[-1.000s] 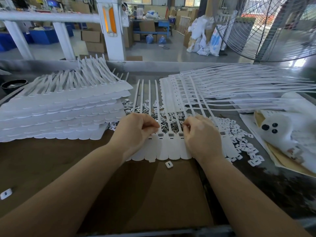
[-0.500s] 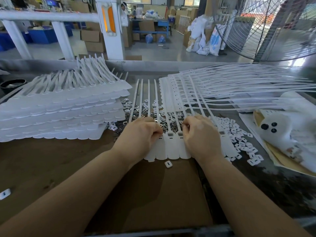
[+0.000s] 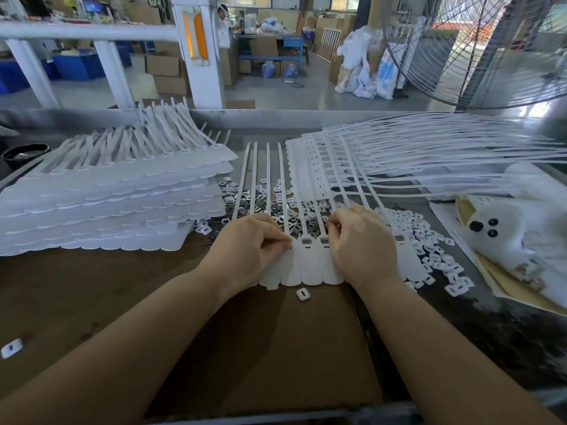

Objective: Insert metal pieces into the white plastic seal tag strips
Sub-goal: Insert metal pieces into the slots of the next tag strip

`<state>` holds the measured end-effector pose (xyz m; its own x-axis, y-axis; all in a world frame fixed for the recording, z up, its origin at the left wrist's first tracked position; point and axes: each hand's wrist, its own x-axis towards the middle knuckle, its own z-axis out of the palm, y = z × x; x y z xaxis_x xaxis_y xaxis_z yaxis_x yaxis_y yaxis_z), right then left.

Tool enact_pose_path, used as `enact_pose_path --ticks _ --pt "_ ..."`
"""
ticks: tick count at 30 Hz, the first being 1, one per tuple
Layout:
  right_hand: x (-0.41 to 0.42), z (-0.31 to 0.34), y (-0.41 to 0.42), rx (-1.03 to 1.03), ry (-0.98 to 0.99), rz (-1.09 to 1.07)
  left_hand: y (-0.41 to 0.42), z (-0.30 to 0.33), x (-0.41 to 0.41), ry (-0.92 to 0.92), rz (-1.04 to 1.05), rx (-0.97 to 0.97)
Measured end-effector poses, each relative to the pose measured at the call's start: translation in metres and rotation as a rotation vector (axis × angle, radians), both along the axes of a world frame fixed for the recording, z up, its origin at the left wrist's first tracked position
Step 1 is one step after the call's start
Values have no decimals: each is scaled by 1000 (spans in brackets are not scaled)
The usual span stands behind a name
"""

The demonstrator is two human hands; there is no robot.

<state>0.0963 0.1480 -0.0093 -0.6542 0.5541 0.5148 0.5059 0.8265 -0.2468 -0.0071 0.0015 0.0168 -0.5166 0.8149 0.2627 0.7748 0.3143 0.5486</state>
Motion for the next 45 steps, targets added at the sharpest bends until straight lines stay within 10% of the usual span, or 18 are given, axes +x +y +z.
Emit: enact_pose_path --ticks 45 --pt "1 3 -2 -15 -12 16 38 30 -22 -392 133 -345"
